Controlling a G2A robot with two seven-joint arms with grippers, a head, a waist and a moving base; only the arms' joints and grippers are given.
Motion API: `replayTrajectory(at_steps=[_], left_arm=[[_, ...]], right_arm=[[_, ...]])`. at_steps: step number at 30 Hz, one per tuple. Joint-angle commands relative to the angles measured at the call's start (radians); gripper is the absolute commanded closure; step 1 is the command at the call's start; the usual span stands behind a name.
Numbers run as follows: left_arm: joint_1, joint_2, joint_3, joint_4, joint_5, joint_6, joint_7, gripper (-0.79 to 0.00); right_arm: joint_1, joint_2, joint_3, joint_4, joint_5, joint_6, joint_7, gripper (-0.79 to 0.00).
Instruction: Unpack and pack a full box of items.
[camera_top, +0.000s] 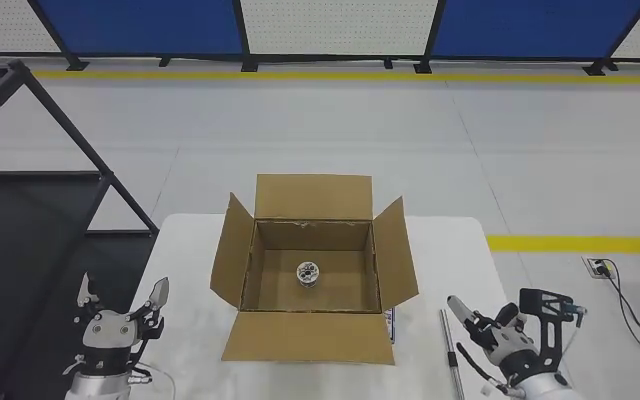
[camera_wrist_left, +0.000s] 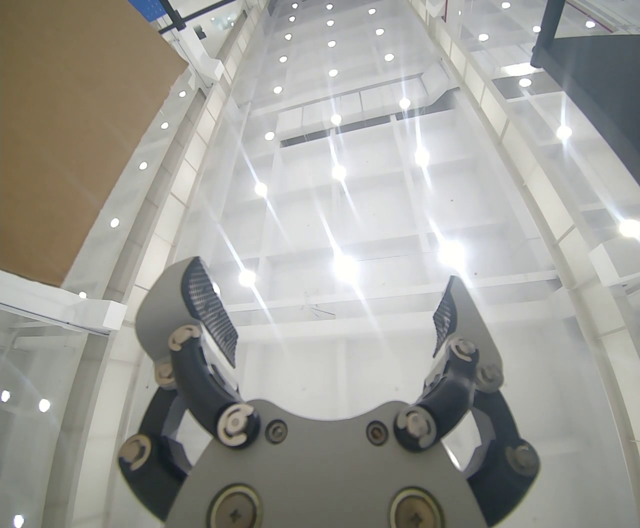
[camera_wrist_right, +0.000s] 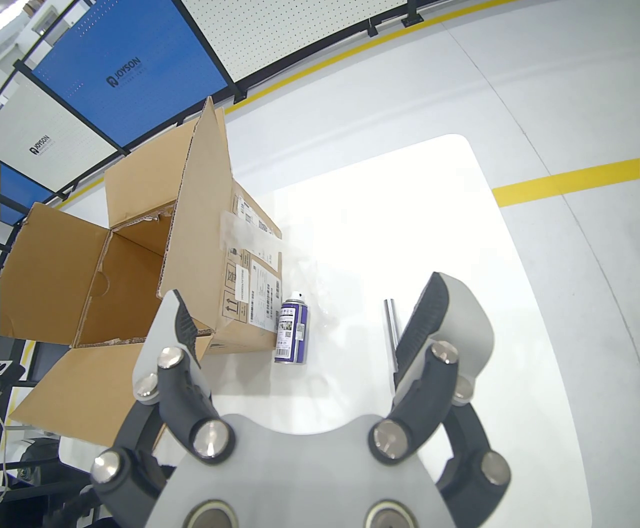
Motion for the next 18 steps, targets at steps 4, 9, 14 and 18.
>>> replayTrajectory(at_steps=[4,9,14,18], left_arm=[[0.000,0.000,0.000,0.000,0.000,0.000,0.000,-0.785],[0.000,0.000,0.000,0.000,0.000,0.000,0.000,-0.785],[0.000,0.000,0.000,0.000,0.000,0.000,0.000,-0.785],[0.000,0.000,0.000,0.000,0.000,0.000,0.000,-0.785]], right_arm=[[-0.004,0.005,-0.005,0.021,-0.086,-0.009,-0.055,-0.785],[-0.050,0.024,0.009,0.075,-0.294,-0.120,-0.136,-0.785],[-0.106,0.041,0.062,0.143,-0.403,-0.213,-0.184,-0.785],[-0.124,0.052,0.059,0.196,-0.479,-0.268,-0.164,-0.785]])
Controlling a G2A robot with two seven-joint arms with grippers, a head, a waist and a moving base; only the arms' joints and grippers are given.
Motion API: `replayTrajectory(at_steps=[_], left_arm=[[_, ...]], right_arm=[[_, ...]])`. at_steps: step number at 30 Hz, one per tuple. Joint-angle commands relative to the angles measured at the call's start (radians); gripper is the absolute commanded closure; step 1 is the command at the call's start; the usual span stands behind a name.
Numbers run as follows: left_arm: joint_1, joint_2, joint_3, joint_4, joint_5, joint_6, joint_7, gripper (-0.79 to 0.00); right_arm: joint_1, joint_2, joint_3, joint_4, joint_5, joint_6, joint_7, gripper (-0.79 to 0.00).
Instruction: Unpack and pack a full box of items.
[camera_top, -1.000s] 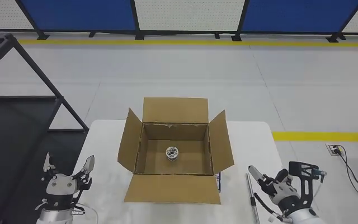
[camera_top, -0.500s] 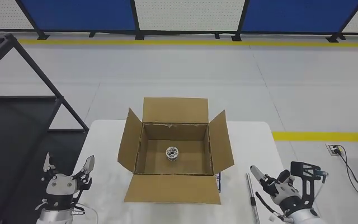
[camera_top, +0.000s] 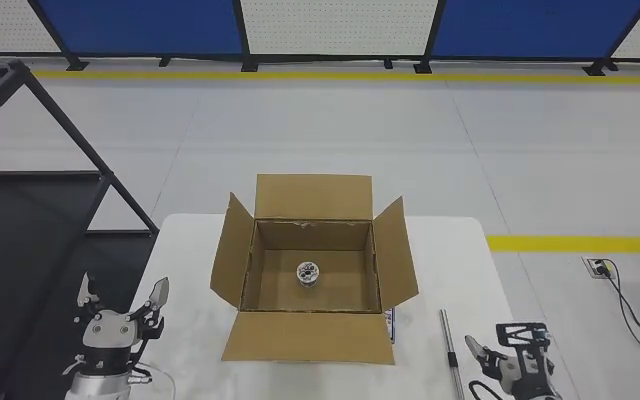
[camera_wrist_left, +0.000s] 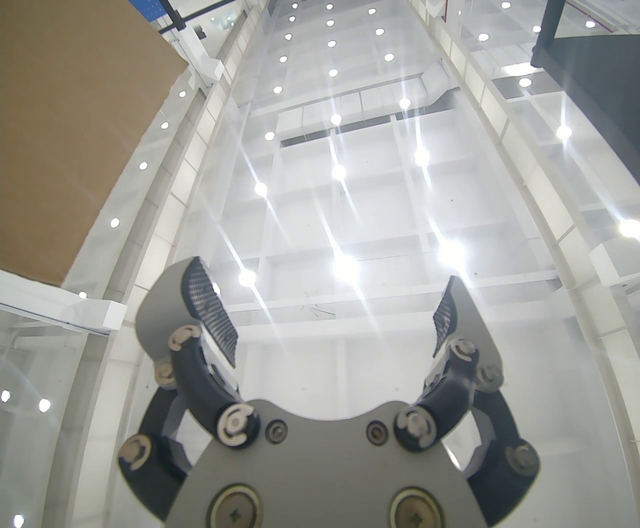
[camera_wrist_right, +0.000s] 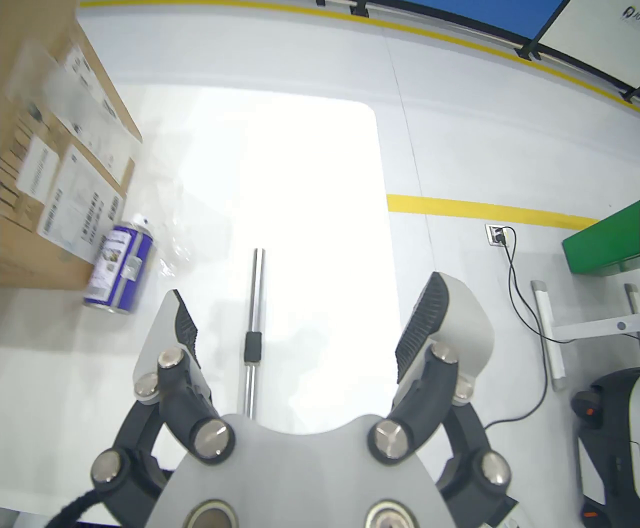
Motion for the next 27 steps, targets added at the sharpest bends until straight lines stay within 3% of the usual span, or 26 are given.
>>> replayTrajectory(at_steps=[1,5,19,27], left_arm=[[0.000,0.000,0.000,0.000,0.000,0.000,0.000,-0.785],[0.000,0.000,0.000,0.000,0.000,0.000,0.000,-0.785],[0.000,0.000,0.000,0.000,0.000,0.000,0.000,-0.785],[0.000,0.000,0.000,0.000,0.000,0.000,0.000,-0.785]], right_arm=[[-0.001,0.004,-0.015,0.031,-0.044,-0.020,0.017,-0.785],[0.019,0.008,-0.057,0.098,-0.088,-0.008,0.060,-0.785],[0.018,0.009,-0.065,0.106,-0.081,-0.026,0.068,-0.785],[0.126,0.017,-0.097,0.174,-0.015,-0.054,0.313,-0.785]])
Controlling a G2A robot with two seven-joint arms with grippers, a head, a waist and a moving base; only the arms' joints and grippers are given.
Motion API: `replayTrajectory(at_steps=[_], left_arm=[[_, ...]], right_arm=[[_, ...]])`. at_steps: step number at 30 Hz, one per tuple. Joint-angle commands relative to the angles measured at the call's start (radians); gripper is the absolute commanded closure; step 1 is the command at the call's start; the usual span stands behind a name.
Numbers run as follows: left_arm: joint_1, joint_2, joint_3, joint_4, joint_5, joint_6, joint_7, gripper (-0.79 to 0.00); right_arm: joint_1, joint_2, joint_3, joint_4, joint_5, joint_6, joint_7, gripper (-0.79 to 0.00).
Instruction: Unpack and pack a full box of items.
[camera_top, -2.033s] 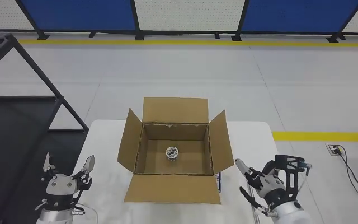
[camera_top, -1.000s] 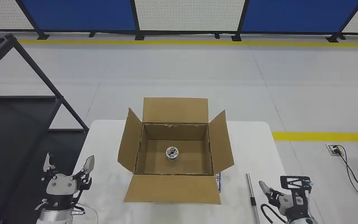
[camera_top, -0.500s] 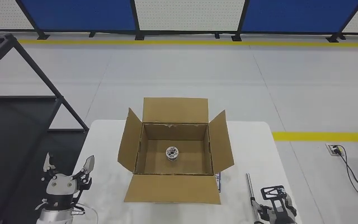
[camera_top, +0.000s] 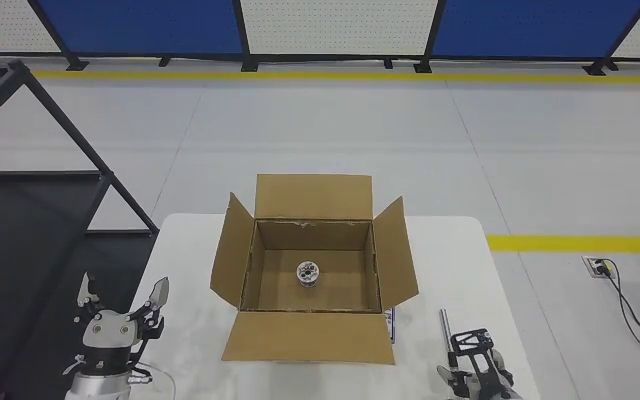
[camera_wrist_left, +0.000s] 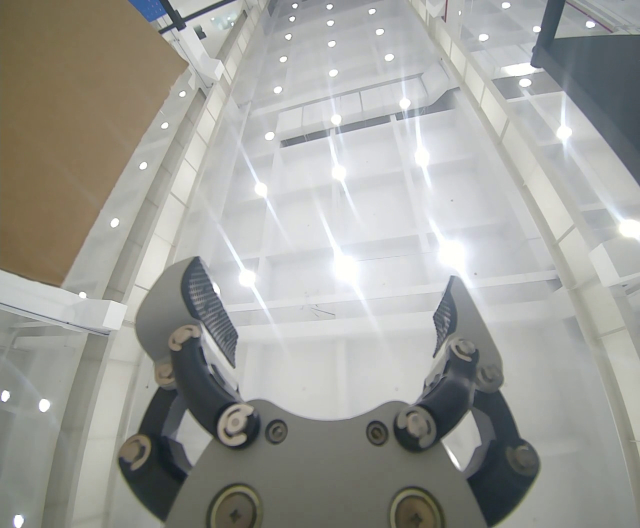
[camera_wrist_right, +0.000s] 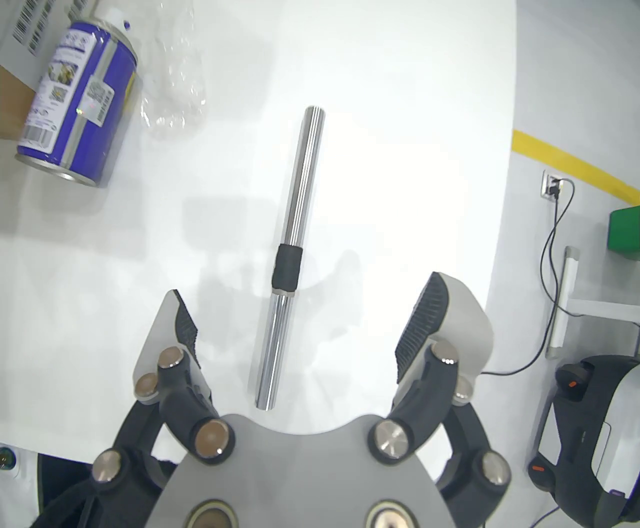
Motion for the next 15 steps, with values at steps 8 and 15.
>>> replayTrajectory(at_steps=[8,15], left_arm=[[0.000,0.000,0.000,0.000,0.000,0.000,0.000,-0.785],[0.000,0.000,0.000,0.000,0.000,0.000,0.000,-0.785]], right_arm=[[0.106,0.010,-0.009,0.092,0.039,0.036,0.128,-0.730],[0.184,0.018,0.000,0.177,0.100,0.065,0.201,-0.366]])
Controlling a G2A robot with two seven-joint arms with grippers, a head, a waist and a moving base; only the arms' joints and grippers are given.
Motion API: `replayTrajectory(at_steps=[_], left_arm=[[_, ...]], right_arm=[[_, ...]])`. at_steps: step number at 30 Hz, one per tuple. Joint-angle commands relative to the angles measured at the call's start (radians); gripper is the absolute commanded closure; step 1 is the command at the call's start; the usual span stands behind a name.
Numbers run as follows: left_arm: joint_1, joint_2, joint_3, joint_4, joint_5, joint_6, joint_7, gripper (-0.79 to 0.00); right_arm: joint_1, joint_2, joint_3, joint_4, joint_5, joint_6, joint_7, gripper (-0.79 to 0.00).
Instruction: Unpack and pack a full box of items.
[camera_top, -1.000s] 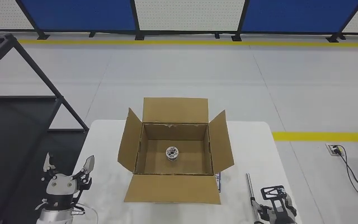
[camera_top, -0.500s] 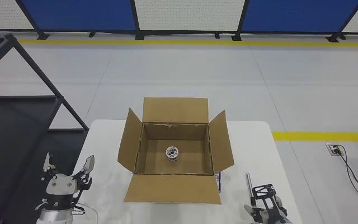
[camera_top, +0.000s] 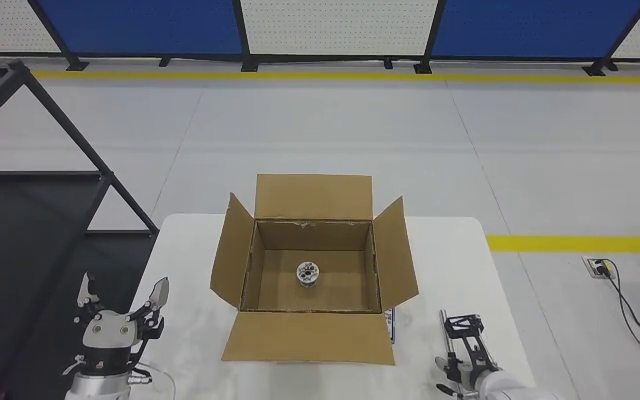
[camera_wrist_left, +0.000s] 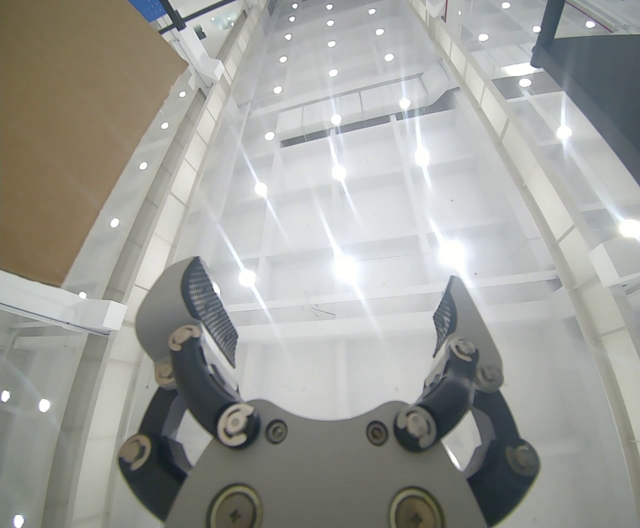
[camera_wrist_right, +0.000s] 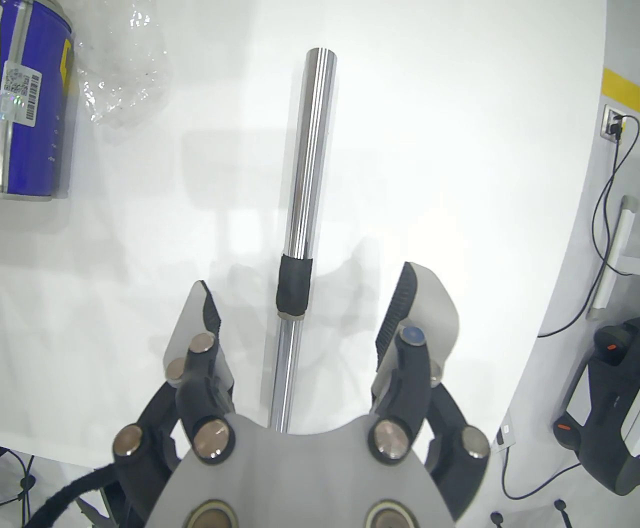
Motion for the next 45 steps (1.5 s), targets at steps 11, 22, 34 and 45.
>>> replayTrajectory(at_steps=[11,22,34,45], left_arm=[[0.000,0.000,0.000,0.000,0.000,0.000,0.000,-0.785],[0.000,0.000,0.000,0.000,0.000,0.000,0.000,-0.785],[0.000,0.000,0.000,0.000,0.000,0.000,0.000,-0.785],[0.000,0.000,0.000,0.000,0.000,0.000,0.000,-0.785]], right_arm=[[0.041,0.016,0.000,0.047,0.034,0.010,0.056,-0.292],[0.070,0.032,-0.009,0.099,0.060,0.010,0.060,-0.166],[0.016,0.047,0.010,-0.027,0.117,0.037,0.026,0.000],[-0.238,0.058,0.114,-0.509,0.403,-0.093,-0.180,0.000]])
